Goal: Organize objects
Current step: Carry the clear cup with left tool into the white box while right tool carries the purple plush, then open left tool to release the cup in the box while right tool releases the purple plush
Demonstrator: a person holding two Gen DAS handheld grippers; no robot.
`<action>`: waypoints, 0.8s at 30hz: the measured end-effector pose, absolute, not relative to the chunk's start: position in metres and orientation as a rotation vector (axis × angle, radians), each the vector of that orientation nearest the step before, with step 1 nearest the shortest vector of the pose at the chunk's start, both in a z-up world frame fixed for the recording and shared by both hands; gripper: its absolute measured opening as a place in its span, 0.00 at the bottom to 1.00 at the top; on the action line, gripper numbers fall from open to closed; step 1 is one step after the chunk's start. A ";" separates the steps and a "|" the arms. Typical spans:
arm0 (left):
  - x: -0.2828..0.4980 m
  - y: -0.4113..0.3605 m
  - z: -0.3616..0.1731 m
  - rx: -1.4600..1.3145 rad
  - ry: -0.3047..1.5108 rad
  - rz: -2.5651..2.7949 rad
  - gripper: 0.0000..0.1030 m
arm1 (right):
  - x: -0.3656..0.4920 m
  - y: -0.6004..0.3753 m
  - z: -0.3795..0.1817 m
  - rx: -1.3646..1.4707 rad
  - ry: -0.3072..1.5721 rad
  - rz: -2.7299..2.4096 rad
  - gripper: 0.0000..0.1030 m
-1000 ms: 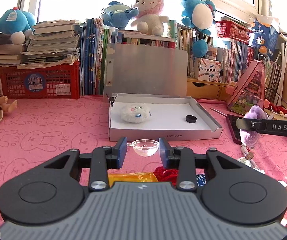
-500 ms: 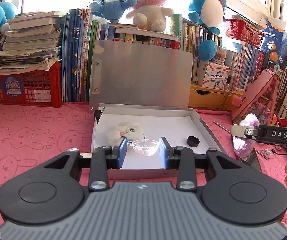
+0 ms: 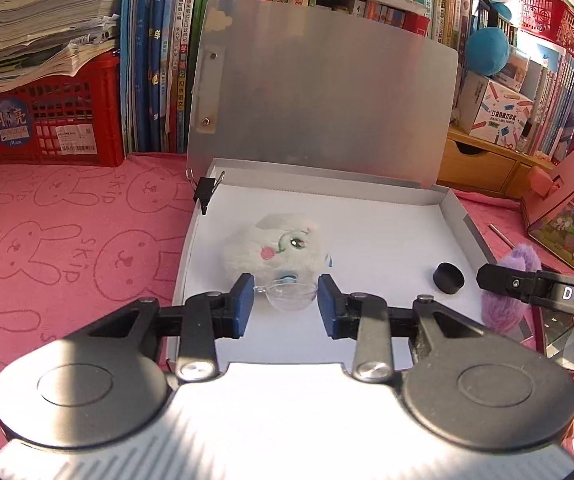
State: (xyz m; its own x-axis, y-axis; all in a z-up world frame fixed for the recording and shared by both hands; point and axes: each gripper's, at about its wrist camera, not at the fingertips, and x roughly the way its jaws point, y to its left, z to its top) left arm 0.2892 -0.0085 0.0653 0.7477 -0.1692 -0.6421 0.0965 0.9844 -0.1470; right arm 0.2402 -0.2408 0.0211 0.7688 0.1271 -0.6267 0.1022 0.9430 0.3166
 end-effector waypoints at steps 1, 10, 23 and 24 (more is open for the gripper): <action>0.291 -0.009 0.063 -0.106 0.714 -0.145 0.39 | 0.242 -0.239 0.019 0.343 0.702 0.013 0.64; 0.301 -0.009 0.045 -0.105 0.738 -0.127 0.39 | 0.252 -0.235 0.003 0.334 0.738 0.008 0.65; 0.316 -0.005 0.037 -0.131 0.821 -0.113 0.39 | 0.257 -0.230 -0.003 0.319 0.773 0.012 0.66; 0.317 -0.005 0.037 -0.135 0.827 -0.116 0.39 | 0.257 -0.230 -0.003 0.317 0.773 0.014 0.67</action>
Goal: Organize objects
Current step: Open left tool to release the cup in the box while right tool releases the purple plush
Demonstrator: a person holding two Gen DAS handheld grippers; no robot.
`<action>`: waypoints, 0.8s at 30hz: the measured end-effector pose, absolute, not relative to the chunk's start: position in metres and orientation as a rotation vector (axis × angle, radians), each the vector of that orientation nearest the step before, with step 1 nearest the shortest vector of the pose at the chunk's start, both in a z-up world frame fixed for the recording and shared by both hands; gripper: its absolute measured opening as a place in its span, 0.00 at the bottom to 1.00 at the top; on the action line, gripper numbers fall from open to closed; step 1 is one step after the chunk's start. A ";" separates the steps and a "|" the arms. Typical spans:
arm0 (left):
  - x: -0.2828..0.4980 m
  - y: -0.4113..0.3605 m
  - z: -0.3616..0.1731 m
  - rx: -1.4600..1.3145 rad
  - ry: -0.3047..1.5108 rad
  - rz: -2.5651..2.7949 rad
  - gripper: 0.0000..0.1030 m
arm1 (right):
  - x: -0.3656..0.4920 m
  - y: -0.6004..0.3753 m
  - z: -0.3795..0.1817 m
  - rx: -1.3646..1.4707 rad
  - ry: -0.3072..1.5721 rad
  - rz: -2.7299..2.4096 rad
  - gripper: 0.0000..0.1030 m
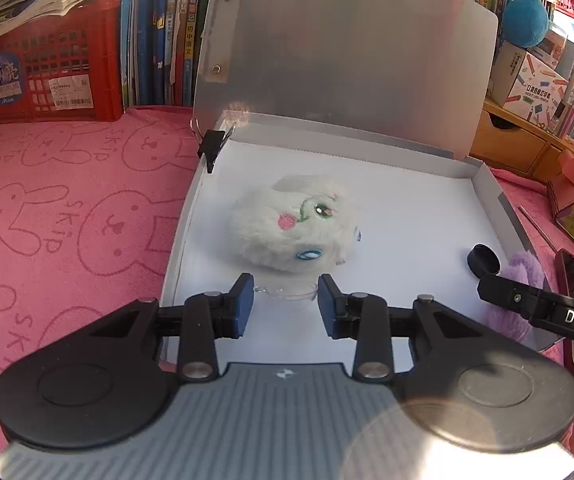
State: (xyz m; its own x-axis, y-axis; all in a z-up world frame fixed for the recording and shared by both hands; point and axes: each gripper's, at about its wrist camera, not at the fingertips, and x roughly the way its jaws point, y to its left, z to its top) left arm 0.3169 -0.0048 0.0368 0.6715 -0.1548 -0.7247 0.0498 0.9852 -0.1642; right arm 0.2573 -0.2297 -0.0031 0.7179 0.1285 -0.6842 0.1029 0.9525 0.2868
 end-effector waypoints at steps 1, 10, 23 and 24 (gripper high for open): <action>0.317 -0.004 0.037 -0.139 0.832 -0.120 0.39 | 0.257 -0.230 -0.003 0.318 0.774 0.018 0.69; 0.312 -0.003 0.044 -0.186 0.808 -0.153 0.71 | 0.248 -0.236 0.011 0.343 0.728 0.058 0.87; 0.252 0.000 0.090 -0.023 0.650 -0.238 0.83 | 0.196 -0.240 0.045 0.239 0.640 0.107 0.91; 0.243 0.000 0.092 -0.002 0.632 -0.244 0.83 | 0.191 -0.240 0.046 0.233 0.637 0.114 0.91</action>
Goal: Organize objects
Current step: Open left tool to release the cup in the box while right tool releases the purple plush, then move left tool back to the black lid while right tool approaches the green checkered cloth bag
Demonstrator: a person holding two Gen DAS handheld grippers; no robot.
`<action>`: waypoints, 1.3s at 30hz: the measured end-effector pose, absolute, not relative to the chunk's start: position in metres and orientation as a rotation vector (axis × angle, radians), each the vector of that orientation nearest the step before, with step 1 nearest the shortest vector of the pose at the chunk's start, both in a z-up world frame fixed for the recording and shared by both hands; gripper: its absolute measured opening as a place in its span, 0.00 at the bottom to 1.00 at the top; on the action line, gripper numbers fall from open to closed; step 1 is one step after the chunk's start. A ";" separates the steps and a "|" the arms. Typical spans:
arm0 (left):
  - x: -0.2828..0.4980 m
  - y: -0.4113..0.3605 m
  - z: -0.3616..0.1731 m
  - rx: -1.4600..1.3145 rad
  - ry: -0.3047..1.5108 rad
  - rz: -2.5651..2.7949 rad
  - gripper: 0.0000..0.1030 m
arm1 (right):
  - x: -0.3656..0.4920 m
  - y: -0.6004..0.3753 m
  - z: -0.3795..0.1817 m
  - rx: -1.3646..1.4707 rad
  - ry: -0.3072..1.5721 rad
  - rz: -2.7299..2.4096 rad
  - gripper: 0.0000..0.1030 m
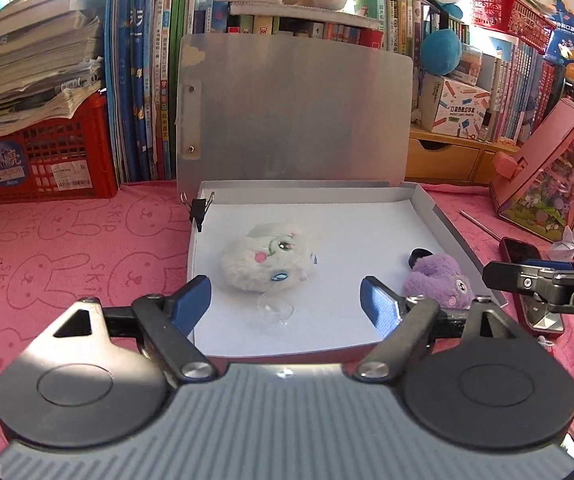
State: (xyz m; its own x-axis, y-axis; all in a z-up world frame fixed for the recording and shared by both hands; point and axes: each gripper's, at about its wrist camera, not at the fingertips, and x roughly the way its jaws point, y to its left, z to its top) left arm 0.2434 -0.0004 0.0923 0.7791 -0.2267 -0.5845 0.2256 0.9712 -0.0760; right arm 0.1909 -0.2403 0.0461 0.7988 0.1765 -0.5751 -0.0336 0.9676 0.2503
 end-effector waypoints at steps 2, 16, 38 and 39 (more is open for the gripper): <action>0.228 -0.001 0.095 0.035 0.600 -0.256 0.84 | 0.179 -0.239 0.047 0.221 0.631 0.131 0.92; 0.123 0.008 0.092 0.078 0.493 -0.302 0.85 | 0.093 -0.226 0.054 0.071 0.524 0.178 0.97; 0.008 0.031 0.032 -0.016 0.490 -0.269 0.85 | 0.009 -0.189 0.004 -0.109 0.534 0.202 0.98; 0.006 0.032 0.030 -0.017 0.496 -0.266 0.85 | 0.009 -0.188 0.003 -0.111 0.536 0.202 0.98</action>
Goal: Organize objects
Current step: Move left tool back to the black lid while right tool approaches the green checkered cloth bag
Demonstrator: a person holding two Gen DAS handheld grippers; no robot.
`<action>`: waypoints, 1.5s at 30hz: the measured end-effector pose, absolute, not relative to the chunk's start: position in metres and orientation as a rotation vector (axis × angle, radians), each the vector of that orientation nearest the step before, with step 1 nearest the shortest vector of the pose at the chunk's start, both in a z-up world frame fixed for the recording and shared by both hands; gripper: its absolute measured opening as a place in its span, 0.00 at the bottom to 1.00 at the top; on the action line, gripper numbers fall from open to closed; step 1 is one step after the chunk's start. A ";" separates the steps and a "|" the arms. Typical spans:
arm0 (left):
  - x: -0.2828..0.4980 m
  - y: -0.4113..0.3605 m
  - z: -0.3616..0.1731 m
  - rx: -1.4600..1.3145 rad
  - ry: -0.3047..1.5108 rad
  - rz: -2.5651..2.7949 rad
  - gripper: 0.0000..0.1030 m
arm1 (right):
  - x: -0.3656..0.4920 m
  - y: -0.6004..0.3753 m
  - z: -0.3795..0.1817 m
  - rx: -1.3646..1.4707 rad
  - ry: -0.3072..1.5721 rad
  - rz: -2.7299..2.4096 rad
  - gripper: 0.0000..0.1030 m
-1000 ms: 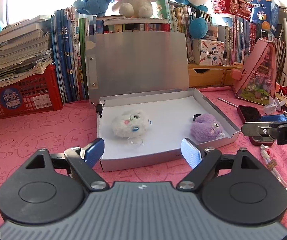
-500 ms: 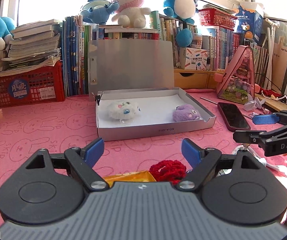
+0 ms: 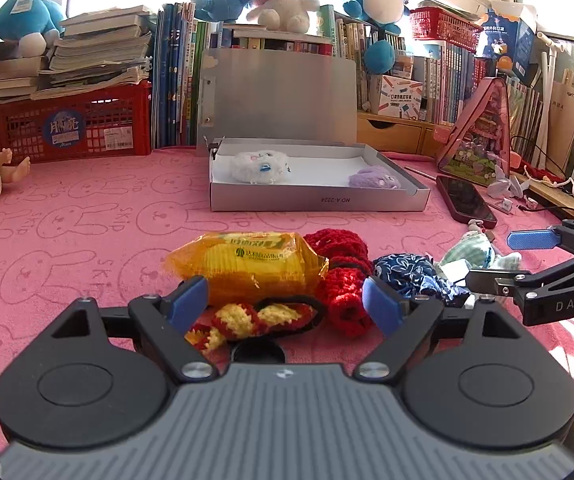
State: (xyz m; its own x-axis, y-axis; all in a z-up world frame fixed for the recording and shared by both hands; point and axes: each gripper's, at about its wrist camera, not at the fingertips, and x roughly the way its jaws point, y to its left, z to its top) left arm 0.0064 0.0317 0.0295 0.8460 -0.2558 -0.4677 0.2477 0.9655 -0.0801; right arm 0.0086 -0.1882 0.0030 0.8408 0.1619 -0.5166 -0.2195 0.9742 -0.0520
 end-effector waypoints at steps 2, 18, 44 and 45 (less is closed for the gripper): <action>0.004 0.033 0.026 -0.025 0.509 -0.255 0.85 | 0.007 -0.186 -0.002 -0.109 0.543 0.203 0.98; -0.002 0.037 -0.001 -0.062 0.570 -0.208 0.84 | 0.007 -0.173 -0.021 -0.141 0.556 0.177 0.99; -0.004 0.026 -0.016 0.019 0.503 -0.206 0.96 | 0.015 -0.165 -0.028 -0.133 0.596 0.181 1.00; -0.004 0.027 -0.016 0.014 0.508 -0.208 0.96 | 0.015 -0.166 -0.028 -0.130 0.597 0.181 1.00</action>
State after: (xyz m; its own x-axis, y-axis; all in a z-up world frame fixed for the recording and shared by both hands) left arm -0.0040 0.0269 -0.0156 0.8533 -0.1942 -0.4839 0.2010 0.9788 -0.0383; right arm 0.0149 -0.1656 -0.0283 0.8118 0.1311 -0.5690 -0.2064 0.9760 -0.0695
